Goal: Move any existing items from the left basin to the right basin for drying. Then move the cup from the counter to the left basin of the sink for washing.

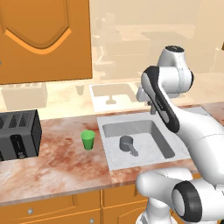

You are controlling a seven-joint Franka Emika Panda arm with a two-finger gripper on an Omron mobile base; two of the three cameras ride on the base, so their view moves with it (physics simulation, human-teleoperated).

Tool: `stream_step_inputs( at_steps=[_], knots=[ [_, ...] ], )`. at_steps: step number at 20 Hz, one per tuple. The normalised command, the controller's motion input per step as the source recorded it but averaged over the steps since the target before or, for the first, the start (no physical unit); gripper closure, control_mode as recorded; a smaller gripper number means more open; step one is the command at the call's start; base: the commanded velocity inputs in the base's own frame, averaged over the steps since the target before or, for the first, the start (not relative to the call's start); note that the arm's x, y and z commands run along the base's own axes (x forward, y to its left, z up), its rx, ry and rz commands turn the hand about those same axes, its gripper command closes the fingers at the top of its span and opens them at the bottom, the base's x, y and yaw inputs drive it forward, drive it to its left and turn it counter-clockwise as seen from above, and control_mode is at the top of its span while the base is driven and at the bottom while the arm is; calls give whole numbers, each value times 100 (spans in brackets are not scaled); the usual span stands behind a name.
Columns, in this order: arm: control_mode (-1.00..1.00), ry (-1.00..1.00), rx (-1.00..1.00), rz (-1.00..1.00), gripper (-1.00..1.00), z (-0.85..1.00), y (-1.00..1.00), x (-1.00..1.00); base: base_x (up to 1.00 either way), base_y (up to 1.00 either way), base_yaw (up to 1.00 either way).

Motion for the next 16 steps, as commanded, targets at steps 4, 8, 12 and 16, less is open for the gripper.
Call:
stream_step_inputs(
  at_steps=[4, 8, 12, 16],
  knots=[
    [-100, -3, 0, 0, -100, 0, 0, -14, 0, 0, 0],
    [-100, 0, -4, 0, -100, -23, 0, -7, 0, 0, 0],
    [-100, 0, -10, 0, -100, -43, 1, -4, 0, 0, 0],
    [-100, 0, -6, 0, -100, -39, 0, -1, 0, 0, 0]
  ],
)
